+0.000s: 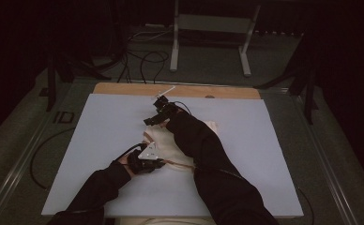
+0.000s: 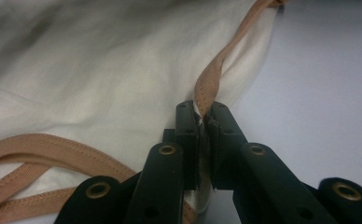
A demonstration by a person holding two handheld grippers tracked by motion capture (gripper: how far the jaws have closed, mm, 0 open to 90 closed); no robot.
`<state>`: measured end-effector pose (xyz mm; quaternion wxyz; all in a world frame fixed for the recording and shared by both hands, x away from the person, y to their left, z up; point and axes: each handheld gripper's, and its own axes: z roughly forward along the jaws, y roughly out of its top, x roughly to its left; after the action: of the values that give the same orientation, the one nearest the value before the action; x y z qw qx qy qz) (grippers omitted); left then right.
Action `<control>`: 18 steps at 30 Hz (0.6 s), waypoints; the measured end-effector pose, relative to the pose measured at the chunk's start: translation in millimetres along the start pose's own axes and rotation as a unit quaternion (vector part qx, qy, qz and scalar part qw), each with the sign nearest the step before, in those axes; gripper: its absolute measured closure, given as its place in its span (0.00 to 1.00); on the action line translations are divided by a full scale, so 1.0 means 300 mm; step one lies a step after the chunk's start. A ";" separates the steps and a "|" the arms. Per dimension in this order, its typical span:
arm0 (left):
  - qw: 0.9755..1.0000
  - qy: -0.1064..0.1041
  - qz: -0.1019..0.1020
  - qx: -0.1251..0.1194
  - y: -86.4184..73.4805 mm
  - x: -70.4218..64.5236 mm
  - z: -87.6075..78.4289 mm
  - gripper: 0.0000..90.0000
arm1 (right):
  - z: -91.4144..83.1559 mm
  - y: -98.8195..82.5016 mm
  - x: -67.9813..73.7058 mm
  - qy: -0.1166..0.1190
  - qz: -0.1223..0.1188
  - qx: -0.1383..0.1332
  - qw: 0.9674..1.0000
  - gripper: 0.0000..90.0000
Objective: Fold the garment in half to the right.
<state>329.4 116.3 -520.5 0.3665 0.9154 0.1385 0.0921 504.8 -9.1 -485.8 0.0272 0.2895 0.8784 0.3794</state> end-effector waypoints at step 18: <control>1.000 -0.006 -0.005 -0.002 -0.003 0.003 -0.001 0.94 | 0.108 -0.016 0.010 -0.024 -0.004 0.031 0.999 0.52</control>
<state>330.1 117.3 -520.9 0.3698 0.9145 0.1404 0.0855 508.5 10.9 -511.6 0.0411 0.2963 0.8897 0.3448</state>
